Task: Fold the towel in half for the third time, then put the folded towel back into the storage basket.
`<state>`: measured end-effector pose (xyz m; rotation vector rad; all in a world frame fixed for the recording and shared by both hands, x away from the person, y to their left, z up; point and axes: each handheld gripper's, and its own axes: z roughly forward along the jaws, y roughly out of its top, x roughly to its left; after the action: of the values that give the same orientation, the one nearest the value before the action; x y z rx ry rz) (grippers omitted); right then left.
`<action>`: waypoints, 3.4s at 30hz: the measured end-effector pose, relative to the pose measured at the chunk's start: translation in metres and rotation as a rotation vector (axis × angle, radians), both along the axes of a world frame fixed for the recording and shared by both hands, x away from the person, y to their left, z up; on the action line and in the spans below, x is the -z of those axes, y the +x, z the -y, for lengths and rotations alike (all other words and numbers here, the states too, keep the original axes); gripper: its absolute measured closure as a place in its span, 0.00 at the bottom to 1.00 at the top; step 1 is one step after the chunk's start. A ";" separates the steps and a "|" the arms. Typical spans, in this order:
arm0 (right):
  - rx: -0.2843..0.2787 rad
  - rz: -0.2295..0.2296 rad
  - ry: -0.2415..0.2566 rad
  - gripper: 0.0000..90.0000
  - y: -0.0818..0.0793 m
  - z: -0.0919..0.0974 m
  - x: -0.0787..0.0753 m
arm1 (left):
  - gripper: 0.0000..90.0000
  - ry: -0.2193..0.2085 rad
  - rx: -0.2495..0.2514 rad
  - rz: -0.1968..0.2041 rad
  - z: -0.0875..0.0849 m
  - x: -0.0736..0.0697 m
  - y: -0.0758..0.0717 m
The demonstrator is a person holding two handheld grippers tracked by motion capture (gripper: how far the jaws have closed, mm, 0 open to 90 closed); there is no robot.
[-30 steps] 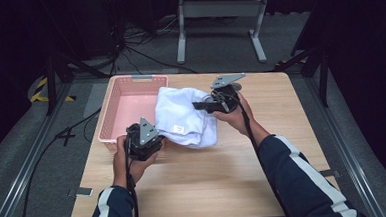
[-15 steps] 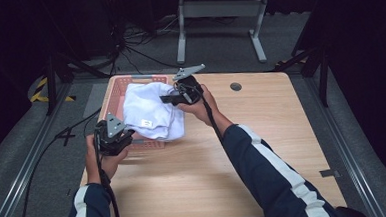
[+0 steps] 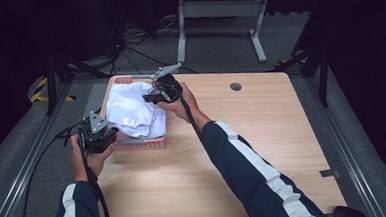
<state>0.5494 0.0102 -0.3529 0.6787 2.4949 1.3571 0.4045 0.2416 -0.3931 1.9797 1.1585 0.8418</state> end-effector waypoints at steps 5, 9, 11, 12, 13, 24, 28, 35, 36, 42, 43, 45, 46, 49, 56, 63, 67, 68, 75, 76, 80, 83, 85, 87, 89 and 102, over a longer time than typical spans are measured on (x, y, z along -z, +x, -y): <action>0.030 -0.010 -0.026 0.71 0.006 -0.002 0.011 | 0.73 0.030 0.000 -0.032 0.007 0.006 0.005; 0.059 -0.017 -0.076 0.60 0.011 -0.005 0.026 | 0.70 0.017 -0.023 -0.051 0.007 0.013 0.005; 0.062 -0.020 -0.086 0.59 0.012 -0.007 0.029 | 0.68 0.022 -0.030 -0.056 0.003 0.016 0.005; 0.060 -0.025 -0.092 0.56 0.012 -0.008 0.031 | 0.66 0.018 -0.039 -0.067 0.000 0.017 0.005; 0.064 -0.025 -0.101 0.52 0.011 -0.009 0.032 | 0.63 0.015 -0.048 -0.066 -0.001 0.018 0.006; 0.037 0.003 -0.102 0.37 0.002 -0.002 0.031 | 0.32 -0.058 -0.048 -0.035 0.000 0.013 -0.006; 0.014 0.003 -0.086 0.35 -0.005 0.007 0.027 | 0.29 -0.057 0.001 -0.027 0.010 0.007 -0.013; -0.037 0.025 -0.102 0.33 -0.022 0.030 0.015 | 0.25 -0.090 0.083 0.028 0.030 -0.005 -0.028; -0.040 0.030 -0.106 0.33 -0.024 0.035 0.013 | 0.25 -0.091 0.100 0.035 0.034 -0.007 -0.031; -0.072 0.048 -0.146 0.32 -0.036 0.059 0.006 | 0.24 -0.094 0.173 0.068 0.055 -0.018 -0.048; -0.073 0.056 -0.158 0.32 -0.039 0.063 0.005 | 0.24 -0.088 0.182 0.069 0.058 -0.019 -0.050; -0.078 0.061 -0.168 0.32 -0.043 0.072 0.004 | 0.24 -0.098 0.208 0.070 0.065 -0.021 -0.055; -0.080 0.058 -0.172 0.32 -0.046 0.077 0.003 | 0.24 -0.096 0.233 0.063 0.070 -0.021 -0.058; -0.091 0.077 -0.195 0.32 -0.058 0.096 0.002 | 0.24 -0.104 0.281 0.050 0.080 -0.018 -0.066; -0.087 0.093 -0.237 0.32 -0.093 0.153 0.009 | 0.22 -0.090 0.428 -0.014 0.116 -0.003 -0.081; -0.029 0.094 -0.270 0.30 -0.134 0.222 0.035 | 0.22 -0.023 0.529 -0.091 0.147 0.023 -0.076; 0.011 0.117 -0.282 0.30 -0.153 0.257 0.051 | 0.22 0.069 0.596 -0.148 0.167 0.049 -0.070; 0.033 0.092 -0.265 0.29 -0.160 0.275 0.058 | 0.22 0.081 0.606 -0.154 0.170 0.053 -0.069; 0.145 0.042 -0.264 0.28 -0.199 0.356 0.086 | 0.24 0.010 0.631 -0.190 0.173 0.064 -0.060; 0.158 0.034 -0.266 0.27 -0.203 0.363 0.090 | 0.24 0.006 0.637 -0.193 0.173 0.065 -0.058; 0.242 -0.029 -0.258 0.25 -0.218 0.401 0.106 | 0.23 0.035 0.650 -0.219 0.174 0.073 -0.054; 0.285 -0.055 -0.216 0.25 -0.223 0.416 0.108 | 0.21 0.034 0.666 -0.241 0.173 0.079 -0.051; 0.320 -0.076 -0.178 0.24 -0.226 0.421 0.111 | 0.21 0.001 0.663 -0.258 0.173 0.081 -0.048; 0.321 -0.056 -0.157 0.23 -0.228 0.423 0.114 | 0.18 -0.030 0.651 -0.264 0.172 0.084 -0.046; 0.326 -0.056 -0.158 0.22 -0.228 0.422 0.114 | 0.17 -0.028 0.650 -0.265 0.172 0.084 -0.045; 0.336 -0.056 -0.160 0.21 -0.229 0.421 0.114 | 0.16 -0.025 0.653 -0.262 0.173 0.084 -0.044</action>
<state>0.3201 -0.4105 -0.4670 1.0528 2.3605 1.0208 0.3604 0.0687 -0.4771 2.2876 0.5694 0.2344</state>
